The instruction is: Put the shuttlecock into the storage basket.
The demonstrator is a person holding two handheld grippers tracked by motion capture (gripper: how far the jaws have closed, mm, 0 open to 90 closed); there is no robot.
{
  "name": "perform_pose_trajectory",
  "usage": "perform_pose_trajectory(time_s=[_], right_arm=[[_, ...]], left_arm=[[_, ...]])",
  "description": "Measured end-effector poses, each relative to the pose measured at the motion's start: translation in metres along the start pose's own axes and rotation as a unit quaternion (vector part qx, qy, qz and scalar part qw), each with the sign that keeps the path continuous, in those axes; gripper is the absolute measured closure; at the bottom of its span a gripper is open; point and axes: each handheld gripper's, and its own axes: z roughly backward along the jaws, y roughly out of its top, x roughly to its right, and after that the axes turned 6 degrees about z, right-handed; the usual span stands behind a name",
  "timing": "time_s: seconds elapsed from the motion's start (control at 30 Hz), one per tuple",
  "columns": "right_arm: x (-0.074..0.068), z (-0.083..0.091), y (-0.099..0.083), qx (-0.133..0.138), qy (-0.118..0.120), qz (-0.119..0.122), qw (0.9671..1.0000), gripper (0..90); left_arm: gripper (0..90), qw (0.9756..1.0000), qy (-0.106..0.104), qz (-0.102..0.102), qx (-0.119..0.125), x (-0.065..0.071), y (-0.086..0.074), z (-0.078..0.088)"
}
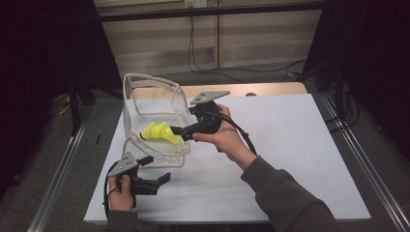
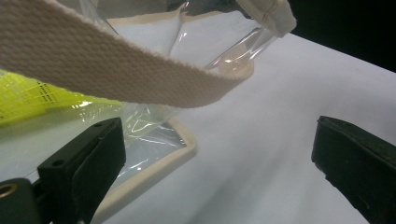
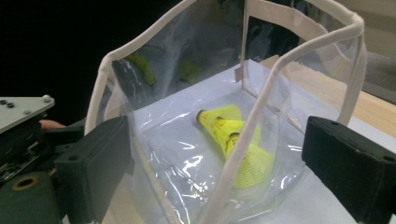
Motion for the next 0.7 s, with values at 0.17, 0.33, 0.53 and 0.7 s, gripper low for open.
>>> perform_pose_trajectory(time_s=[0.17, 0.33, 0.53, 0.7], right_arm=[[0.001, 0.006, -0.007, 0.004, 0.004, 0.003, 1.0, 7.5], [0.005, 0.011, -0.016, 0.004, 0.002, -0.001, 1.0, 7.3], [0.012, 0.019, -0.027, 0.007, -0.002, -0.005, 1.0, 7.3], [0.017, 0.025, -0.036, 0.005, -0.011, -0.004, 0.9999, 6.9]], left_arm=[[3.1, 1.0, 0.001, 0.001, 0.0, 0.0, 0.0, 0.0], [3.1, 1.0, 0.001, 0.001, -0.002, 0.0, 0.0, 0.0], [3.1, 1.0, 0.001, 0.001, -0.002, 0.0, 0.0, 0.0], [3.1, 1.0, -0.001, 0.001, -0.002, 0.0, 0.0, -0.001]])
